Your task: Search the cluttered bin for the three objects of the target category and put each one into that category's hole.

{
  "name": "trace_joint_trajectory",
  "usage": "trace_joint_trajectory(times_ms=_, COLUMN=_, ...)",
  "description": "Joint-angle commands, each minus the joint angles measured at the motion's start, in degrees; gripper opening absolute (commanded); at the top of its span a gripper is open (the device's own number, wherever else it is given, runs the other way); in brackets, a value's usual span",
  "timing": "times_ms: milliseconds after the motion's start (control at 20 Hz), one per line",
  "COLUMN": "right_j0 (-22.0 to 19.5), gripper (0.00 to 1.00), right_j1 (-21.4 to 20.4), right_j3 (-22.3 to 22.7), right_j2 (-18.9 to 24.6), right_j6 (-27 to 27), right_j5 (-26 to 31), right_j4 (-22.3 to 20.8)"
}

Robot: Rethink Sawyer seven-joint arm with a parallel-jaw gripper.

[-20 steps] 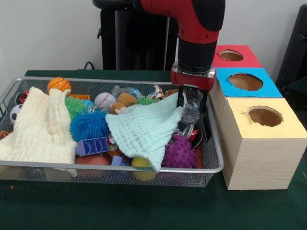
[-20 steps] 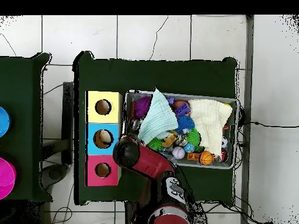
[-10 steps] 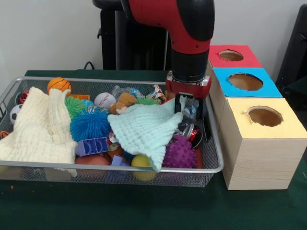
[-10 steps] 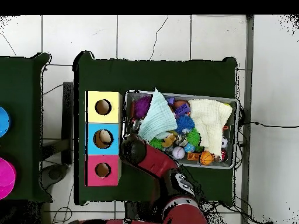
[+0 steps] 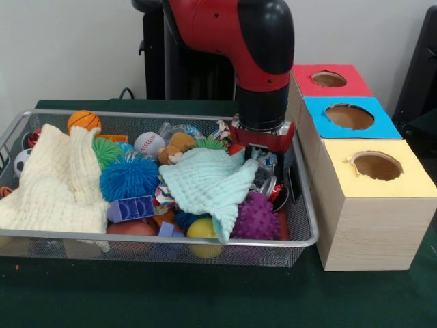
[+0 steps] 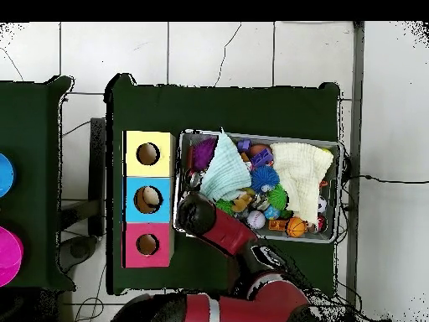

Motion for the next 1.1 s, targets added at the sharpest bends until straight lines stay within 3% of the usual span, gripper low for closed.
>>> trace_joint_trajectory(times_ms=50, right_j0=1.0, gripper=1.0, right_j1=5.9, right_j3=-0.3, right_j2=11.2, right_j6=9.4, right_j5=9.3, right_j4=0.5)
trace_joint_trajectory(times_ms=750, right_j0=-0.5, gripper=1.0, right_j1=1.8, right_j3=-2.2, right_j2=10.4, right_j6=6.8, right_j5=27.7, right_j4=-0.2)
trace_joint_trajectory(times_ms=1100, right_j0=-3.1, gripper=1.0, right_j1=3.4, right_j3=-1.8, right_j2=12.8, right_j6=3.8, right_j5=28.1, right_j4=-1.2)
